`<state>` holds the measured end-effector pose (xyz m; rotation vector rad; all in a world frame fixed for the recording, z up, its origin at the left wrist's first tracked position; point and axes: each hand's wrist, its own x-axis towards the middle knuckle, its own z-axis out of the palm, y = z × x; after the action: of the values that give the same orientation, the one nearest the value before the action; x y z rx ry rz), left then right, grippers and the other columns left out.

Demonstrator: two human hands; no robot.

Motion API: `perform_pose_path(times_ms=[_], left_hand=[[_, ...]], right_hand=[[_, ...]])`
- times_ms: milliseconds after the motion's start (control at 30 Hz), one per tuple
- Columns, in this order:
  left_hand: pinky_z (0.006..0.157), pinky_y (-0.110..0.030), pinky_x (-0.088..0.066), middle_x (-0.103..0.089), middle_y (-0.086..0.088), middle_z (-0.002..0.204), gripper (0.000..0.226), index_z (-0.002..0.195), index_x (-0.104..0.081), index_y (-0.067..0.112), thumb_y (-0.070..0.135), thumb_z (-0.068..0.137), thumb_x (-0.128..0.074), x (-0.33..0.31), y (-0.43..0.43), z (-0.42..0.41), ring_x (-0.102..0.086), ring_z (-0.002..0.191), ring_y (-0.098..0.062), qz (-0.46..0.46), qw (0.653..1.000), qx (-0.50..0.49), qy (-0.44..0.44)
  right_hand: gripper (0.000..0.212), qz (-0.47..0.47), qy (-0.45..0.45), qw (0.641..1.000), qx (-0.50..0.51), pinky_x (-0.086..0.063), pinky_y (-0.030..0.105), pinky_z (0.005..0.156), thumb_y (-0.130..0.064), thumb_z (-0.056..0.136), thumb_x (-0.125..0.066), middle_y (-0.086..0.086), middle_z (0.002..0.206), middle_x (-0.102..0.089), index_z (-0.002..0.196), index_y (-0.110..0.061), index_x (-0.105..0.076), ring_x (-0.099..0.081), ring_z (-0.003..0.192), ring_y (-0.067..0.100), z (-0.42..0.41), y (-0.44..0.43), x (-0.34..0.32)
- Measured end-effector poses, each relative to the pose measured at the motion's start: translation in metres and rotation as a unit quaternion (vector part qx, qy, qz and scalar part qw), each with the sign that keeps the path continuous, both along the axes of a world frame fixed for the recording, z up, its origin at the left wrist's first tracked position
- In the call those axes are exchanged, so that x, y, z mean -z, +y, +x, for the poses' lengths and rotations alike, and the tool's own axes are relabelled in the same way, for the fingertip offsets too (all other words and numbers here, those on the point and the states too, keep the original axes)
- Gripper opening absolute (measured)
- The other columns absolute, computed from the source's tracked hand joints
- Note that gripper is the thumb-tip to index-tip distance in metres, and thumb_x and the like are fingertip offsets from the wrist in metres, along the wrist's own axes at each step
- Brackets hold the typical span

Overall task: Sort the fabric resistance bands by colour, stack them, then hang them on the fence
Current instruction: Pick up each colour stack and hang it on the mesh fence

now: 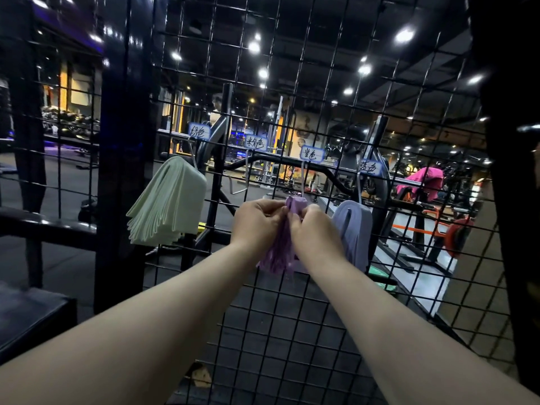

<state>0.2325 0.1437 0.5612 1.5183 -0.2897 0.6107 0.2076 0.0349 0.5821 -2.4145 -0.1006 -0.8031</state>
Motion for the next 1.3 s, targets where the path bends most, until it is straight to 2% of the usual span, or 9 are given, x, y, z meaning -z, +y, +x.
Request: perform_pose_path(times_ms=[200,367,567,767,900,967,1133,1200,1300], left_hand=[[0.084,-0.037,-0.059,-0.077,0.006,0.086,0.012,0.098,-0.078,0.020,0.018,0.091,-0.069,0.012,-0.004,0.000,-0.072,0.082,-0.010,0.042,0.999,-0.031,0.015],[0.083,-0.032,-0.058,-0.077,0.005,0.092,0.017,0.106,-0.077,0.019,0.023,0.094,-0.065,0.032,-0.001,-0.011,-0.071,0.083,-0.008,0.140,0.988,-0.066,0.025],[0.081,-0.028,-0.056,-0.076,0.006,0.092,0.019,0.107,-0.076,0.020,0.025,0.096,-0.062,0.058,0.013,-0.027,-0.069,0.082,-0.007,0.190,0.976,-0.081,0.063],[0.077,-0.025,-0.050,-0.076,-0.001,0.094,0.020,0.106,-0.076,0.018,0.028,0.095,-0.063,0.097,0.027,-0.048,-0.070,0.091,-0.018,0.252,0.950,-0.087,0.163],[0.068,-0.021,-0.046,-0.074,0.001,0.091,0.021,0.103,-0.077,0.015,0.028,0.096,-0.062,0.128,0.034,-0.081,-0.067,0.080,-0.012,0.288,0.935,-0.074,0.196],[0.068,-0.020,-0.044,-0.072,0.005,0.088,0.021,0.103,-0.076,0.016,0.027,0.097,-0.060,0.144,0.036,-0.107,-0.063,0.078,-0.007,0.303,0.927,-0.056,0.216],[0.067,-0.023,-0.051,-0.069,0.007,0.077,0.019,0.095,-0.076,0.018,0.029,0.097,-0.061,0.186,0.041,-0.159,-0.067,0.075,-0.010,0.314,0.908,-0.020,0.277],[0.066,-0.025,-0.054,-0.072,0.003,0.075,0.023,0.086,-0.076,0.016,0.028,0.097,-0.060,0.201,0.046,-0.187,-0.068,0.071,-0.012,0.342,0.895,-0.007,0.286],[0.053,-0.020,-0.043,-0.067,0.003,0.068,0.026,0.077,-0.073,0.016,0.028,0.096,-0.059,0.212,0.050,-0.225,-0.057,0.057,-0.006,0.368,0.884,-0.006,0.288]], right_hand=[[0.030,-0.062,0.046,0.997,-0.005,-0.030,0.026,0.050,-0.036,0.104,-0.037,0.000,0.075,-0.055,0.092,-0.014,-0.054,-0.049,0.062,0.018,-0.011,-0.002,0.011],[0.028,-0.088,0.070,0.994,-0.015,-0.037,0.032,0.065,-0.036,0.103,-0.037,0.004,0.083,-0.053,0.096,-0.015,-0.054,-0.050,0.077,0.028,-0.013,-0.004,0.029],[0.029,-0.107,0.096,0.989,-0.024,-0.040,0.033,0.065,-0.035,0.104,-0.039,0.006,0.084,-0.056,0.093,-0.012,-0.053,-0.057,0.080,0.031,-0.027,-0.009,0.048],[0.027,-0.144,0.206,0.968,-0.019,-0.045,0.032,0.071,-0.027,0.103,-0.040,0.010,0.088,-0.055,0.088,-0.010,-0.057,-0.060,0.087,0.031,-0.051,-0.018,0.079],[0.040,-0.109,0.267,0.957,-0.040,-0.031,0.026,0.048,-0.031,0.104,-0.043,0.003,0.071,-0.049,0.068,-0.012,-0.044,-0.047,0.060,0.020,-0.083,-0.020,0.105],[0.041,-0.102,0.291,0.950,-0.056,-0.029,0.027,0.047,-0.033,0.104,-0.043,0.002,0.067,-0.047,0.068,-0.014,-0.042,-0.045,0.057,0.020,-0.102,-0.018,0.119],[0.038,-0.065,0.379,0.919,-0.091,-0.056,0.033,0.075,-0.041,0.102,-0.044,0.009,0.085,-0.066,0.085,-0.009,-0.057,-0.067,0.077,0.026,-0.144,-0.005,0.156],[0.037,-0.061,0.403,0.908,-0.099,-0.059,0.040,0.078,-0.042,0.101,-0.045,0.011,0.092,-0.066,0.091,-0.008,-0.057,-0.069,0.080,0.028,-0.169,0.003,0.170],[0.036,-0.070,0.399,0.909,-0.100,-0.060,0.045,0.077,-0.040,0.099,-0.047,0.013,0.091,-0.068,0.091,-0.007,-0.060,-0.069,0.078,0.031,-0.201,0.014,0.183]])
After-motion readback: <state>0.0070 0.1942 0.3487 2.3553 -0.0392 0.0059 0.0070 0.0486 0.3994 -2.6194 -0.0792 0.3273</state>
